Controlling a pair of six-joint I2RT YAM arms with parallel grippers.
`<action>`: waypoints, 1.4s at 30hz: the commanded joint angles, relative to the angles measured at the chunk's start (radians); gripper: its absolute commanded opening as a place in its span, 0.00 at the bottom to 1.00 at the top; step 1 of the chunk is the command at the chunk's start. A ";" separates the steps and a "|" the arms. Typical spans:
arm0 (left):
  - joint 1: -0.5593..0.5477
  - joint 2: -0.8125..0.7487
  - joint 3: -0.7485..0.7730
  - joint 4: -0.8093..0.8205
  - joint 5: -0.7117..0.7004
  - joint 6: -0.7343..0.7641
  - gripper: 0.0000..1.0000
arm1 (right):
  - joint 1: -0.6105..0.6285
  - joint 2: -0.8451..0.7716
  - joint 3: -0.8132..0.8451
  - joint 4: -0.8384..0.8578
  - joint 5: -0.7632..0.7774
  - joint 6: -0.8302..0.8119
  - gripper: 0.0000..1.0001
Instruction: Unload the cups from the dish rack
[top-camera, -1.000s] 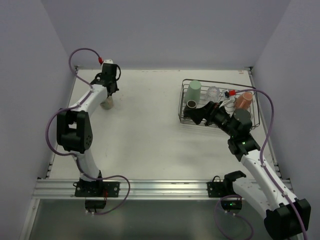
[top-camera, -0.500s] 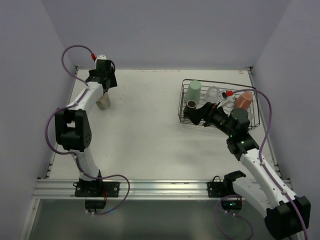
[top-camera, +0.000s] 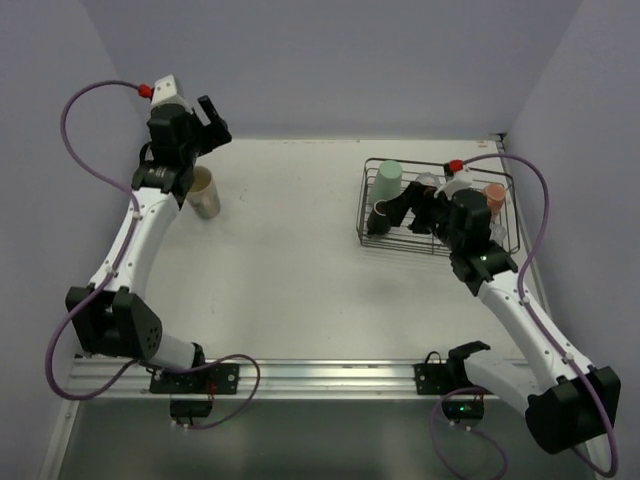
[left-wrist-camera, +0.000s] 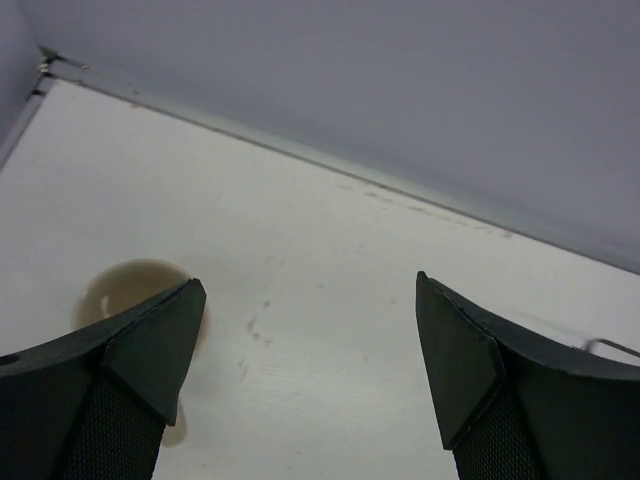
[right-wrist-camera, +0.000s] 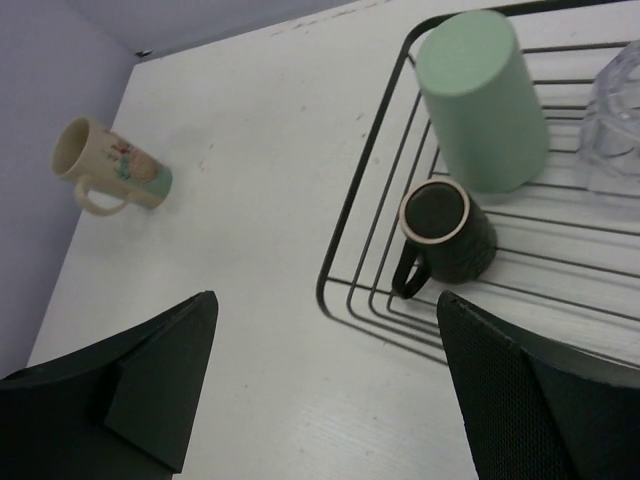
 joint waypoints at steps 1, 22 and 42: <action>-0.010 -0.148 -0.106 0.142 0.246 -0.139 0.93 | 0.003 0.074 0.098 -0.064 0.155 -0.088 0.92; -0.233 -0.768 -0.837 0.154 0.702 -0.028 0.93 | 0.030 0.660 0.572 -0.164 0.376 -0.260 0.92; -0.262 -0.806 -0.817 0.111 0.626 0.061 0.93 | 0.041 0.913 0.784 -0.213 0.491 -0.291 0.84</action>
